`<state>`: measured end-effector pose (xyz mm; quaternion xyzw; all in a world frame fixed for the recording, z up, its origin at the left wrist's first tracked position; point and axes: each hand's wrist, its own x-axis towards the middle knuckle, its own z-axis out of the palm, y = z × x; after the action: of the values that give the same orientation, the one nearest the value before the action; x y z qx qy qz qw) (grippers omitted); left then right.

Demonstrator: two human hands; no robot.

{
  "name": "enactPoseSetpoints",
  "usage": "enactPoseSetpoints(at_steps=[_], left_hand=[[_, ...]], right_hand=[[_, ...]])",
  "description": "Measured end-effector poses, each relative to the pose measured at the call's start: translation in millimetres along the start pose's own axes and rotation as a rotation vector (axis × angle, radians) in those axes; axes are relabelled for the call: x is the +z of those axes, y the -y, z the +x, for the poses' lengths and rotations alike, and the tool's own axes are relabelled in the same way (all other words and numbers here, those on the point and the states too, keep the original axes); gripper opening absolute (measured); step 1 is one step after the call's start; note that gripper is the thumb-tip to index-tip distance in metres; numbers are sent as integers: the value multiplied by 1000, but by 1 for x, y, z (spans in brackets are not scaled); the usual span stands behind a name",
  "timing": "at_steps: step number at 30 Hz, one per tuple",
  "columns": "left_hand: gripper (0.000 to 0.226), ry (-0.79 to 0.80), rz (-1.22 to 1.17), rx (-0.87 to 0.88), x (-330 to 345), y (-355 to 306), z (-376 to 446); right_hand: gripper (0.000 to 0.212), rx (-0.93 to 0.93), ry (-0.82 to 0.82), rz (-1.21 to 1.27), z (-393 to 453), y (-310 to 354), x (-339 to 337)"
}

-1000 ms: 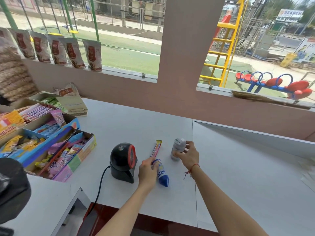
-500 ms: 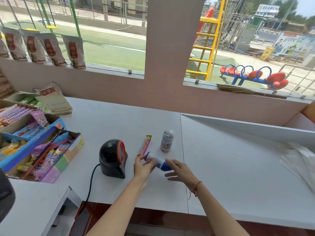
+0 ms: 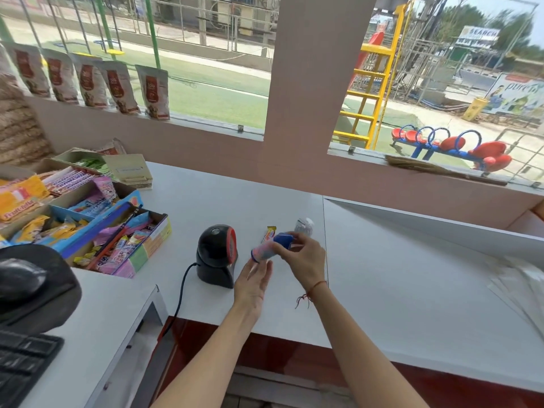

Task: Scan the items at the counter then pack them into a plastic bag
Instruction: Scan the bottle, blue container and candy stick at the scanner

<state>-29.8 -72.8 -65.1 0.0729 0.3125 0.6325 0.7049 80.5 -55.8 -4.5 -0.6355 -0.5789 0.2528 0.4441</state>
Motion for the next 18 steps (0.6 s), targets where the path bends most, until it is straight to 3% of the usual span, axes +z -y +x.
enactPoseSetpoints(at_steps=[8, 10, 15, 18], left_hand=[[21, -29, -50, 59, 6, -11, 3], [22, -59, 42, 51, 4, -2, 7], [26, -325, 973, 274, 20, 18, 42], [34, -279, 1453, 538, 11, 8, 48]], right_hand=[[54, -85, 14, -108, 16, 32, 24], [50, -65, 15, -123, 17, 27, 20], [41, 114, -96, -282, 50, -29, -22], [42, 178, -57, -347, 47, -47, -28]])
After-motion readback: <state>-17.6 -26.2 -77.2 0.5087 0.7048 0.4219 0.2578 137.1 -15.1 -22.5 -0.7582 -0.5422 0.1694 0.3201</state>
